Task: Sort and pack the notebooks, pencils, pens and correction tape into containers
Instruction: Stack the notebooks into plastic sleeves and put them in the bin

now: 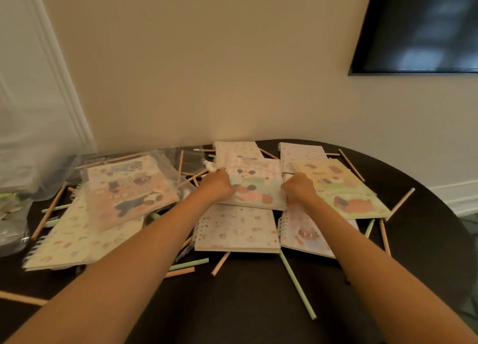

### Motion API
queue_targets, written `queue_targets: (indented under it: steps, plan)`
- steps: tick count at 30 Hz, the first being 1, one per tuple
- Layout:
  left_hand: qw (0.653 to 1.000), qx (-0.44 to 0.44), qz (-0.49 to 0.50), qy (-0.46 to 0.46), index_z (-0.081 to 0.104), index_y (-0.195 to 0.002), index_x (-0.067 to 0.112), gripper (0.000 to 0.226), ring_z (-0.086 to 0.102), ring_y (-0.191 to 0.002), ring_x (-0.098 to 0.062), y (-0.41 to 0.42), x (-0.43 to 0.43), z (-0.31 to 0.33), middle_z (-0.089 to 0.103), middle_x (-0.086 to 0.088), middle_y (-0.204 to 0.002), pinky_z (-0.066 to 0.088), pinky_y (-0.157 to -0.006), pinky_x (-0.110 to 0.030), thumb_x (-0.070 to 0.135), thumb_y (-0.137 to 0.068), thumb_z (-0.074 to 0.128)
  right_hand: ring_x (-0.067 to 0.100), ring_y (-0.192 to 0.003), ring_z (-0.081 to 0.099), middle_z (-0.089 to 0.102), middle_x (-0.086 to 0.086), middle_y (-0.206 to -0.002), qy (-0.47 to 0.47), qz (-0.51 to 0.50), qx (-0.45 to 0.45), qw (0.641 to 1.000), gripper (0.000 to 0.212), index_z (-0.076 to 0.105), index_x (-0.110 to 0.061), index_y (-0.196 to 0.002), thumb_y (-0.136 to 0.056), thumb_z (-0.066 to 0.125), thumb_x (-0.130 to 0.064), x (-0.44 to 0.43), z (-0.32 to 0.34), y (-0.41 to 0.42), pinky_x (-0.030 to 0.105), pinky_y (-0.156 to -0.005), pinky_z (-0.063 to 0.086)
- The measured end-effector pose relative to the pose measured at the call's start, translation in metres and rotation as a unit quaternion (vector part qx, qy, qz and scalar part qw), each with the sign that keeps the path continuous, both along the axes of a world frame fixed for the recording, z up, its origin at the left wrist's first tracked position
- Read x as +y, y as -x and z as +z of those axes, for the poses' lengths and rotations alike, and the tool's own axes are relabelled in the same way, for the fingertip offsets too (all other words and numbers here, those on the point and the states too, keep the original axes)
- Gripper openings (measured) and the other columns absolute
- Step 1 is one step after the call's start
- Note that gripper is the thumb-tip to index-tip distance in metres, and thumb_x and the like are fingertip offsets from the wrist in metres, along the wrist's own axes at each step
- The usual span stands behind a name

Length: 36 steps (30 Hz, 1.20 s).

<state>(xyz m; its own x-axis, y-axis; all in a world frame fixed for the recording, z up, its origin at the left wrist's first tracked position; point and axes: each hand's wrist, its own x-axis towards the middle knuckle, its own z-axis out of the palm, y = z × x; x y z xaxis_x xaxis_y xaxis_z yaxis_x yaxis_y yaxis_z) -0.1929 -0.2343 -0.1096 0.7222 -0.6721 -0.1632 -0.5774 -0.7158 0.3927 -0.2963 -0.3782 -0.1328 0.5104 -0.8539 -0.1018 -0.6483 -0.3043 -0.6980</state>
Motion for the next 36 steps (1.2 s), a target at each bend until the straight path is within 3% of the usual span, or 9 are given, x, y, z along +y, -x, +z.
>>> queue_targets:
  steps: [4, 11, 14, 17, 22, 25, 28, 32, 36]
  plan:
    - [0.980, 0.127, 0.109, 0.103, 0.037, -0.135, 0.003, 0.054, 0.052, -0.111, -0.027, 0.000, -0.005, 0.004, 0.049, -0.013, -0.129, 0.048, -0.080, -0.032, 0.021, -0.090, 0.060, 0.023, -0.084, 0.052, 0.052, 0.010, -0.091, -0.011, 0.039, 0.009, 0.999, 0.020, 0.056, -0.002, -0.106, -0.088, 0.050, -0.009, 0.001, -0.001, -0.002, 0.033, -0.071, 0.044]
    - [0.860, 0.239, 0.191, 0.409, 0.054, -0.123, 0.001, 0.037, 0.064, -0.096, -0.027, -0.001, -0.011, 0.019, 0.060, -0.017, -0.116, 0.056, -0.067, -0.031, -0.002, -0.086, 0.058, 0.023, -0.089, 0.053, 0.059, 0.016, -0.104, -0.048, 0.049, -0.049, 0.996, 0.024, 0.061, 0.000, -0.111, -0.090, 0.054, -0.011, 0.004, 0.003, -0.005, 0.038, -0.087, 0.049]
    - [0.812, 0.235, 0.195, 0.497, 0.053, -0.120, 0.006, 0.031, 0.064, -0.084, -0.023, -0.001, -0.004, 0.032, 0.061, -0.013, -0.110, 0.056, -0.066, -0.032, 0.001, -0.089, 0.055, 0.024, -0.094, 0.056, 0.056, 0.018, -0.116, -0.066, 0.027, -0.144, 0.987, 0.036, 0.051, -0.001, -0.119, -0.089, 0.059, -0.017, 0.006, 0.009, -0.002, 0.044, -0.092, 0.051]
    - [0.763, 0.252, 0.216, 0.554, 0.053, -0.115, 0.010, 0.028, 0.064, -0.075, -0.018, -0.004, 0.013, 0.040, 0.062, -0.007, -0.100, 0.054, -0.063, -0.031, 0.008, -0.089, 0.060, 0.019, -0.097, 0.053, 0.051, 0.010, -0.121, -0.135, 0.000, -0.236, 0.962, 0.041, 0.043, -0.006, -0.120, -0.086, 0.064, -0.020, 0.012, 0.017, 0.000, 0.033, -0.078, 0.053]
    - [0.644, 0.366, 0.251, 0.623, 0.063, -0.089, 0.007, 0.011, 0.067, -0.067, -0.021, -0.019, 0.054, 0.039, 0.070, -0.008, -0.082, 0.057, -0.067, -0.038, 0.016, -0.085, 0.068, 0.015, -0.091, 0.058, 0.056, 0.001, -0.113, -0.220, 0.018, -0.264, 0.939, 0.053, 0.047, -0.006, -0.129, -0.084, 0.069, -0.025, 0.022, 0.036, 0.005, 0.027, -0.076, 0.046]
    - [0.667, 0.356, 0.238, 0.610, 0.063, -0.084, 0.008, 0.013, 0.067, -0.053, -0.015, -0.024, 0.075, 0.040, 0.071, -0.003, -0.068, 0.056, -0.051, -0.030, 0.020, -0.085, 0.067, 0.014, -0.074, 0.066, 0.068, -0.001, -0.089, -0.240, 0.137, -0.241, 0.930, 0.028, 0.061, -0.008, -0.113, -0.088, 0.062, -0.022, 0.030, 0.049, 0.012, 0.026, -0.060, 0.052]
    - [0.694, 0.345, 0.229, 0.590, 0.062, -0.093, 0.008, 0.018, 0.066, -0.056, -0.014, -0.031, 0.090, 0.043, 0.069, -0.004, -0.076, 0.053, -0.048, -0.025, 0.023, -0.084, 0.068, 0.017, -0.070, 0.071, 0.073, 0.002, -0.085, -0.255, 0.202, -0.243, 0.914, 0.015, 0.063, -0.011, -0.103, -0.092, 0.056, -0.020, 0.044, 0.055, 0.017, 0.027, -0.055, 0.056]
    - [0.773, 0.292, 0.215, 0.521, 0.059, -0.084, 0.010, 0.022, 0.060, -0.077, -0.023, -0.039, 0.113, 0.047, 0.063, -0.007, -0.086, 0.053, -0.072, -0.037, 0.029, -0.094, 0.055, 0.022, -0.071, 0.071, 0.073, 0.007, -0.091, -0.244, 0.184, -0.332, 0.892, 0.020, 0.060, -0.009, -0.112, -0.094, 0.053, -0.017, 0.062, 0.055, 0.012, 0.032, -0.059, 0.059]
    - [0.859, 0.183, 0.196, 0.435, 0.055, -0.117, 0.001, 0.028, 0.058, -0.079, -0.019, -0.046, 0.143, 0.043, 0.061, -0.006, -0.089, 0.047, -0.062, -0.026, 0.018, -0.099, 0.041, 0.015, -0.059, 0.069, 0.067, 0.007, -0.092, -0.335, 0.089, -0.427, 0.835, 0.021, 0.054, -0.010, -0.116, -0.096, 0.048, -0.009, 0.070, 0.047, 0.006, 0.027, -0.049, 0.056]
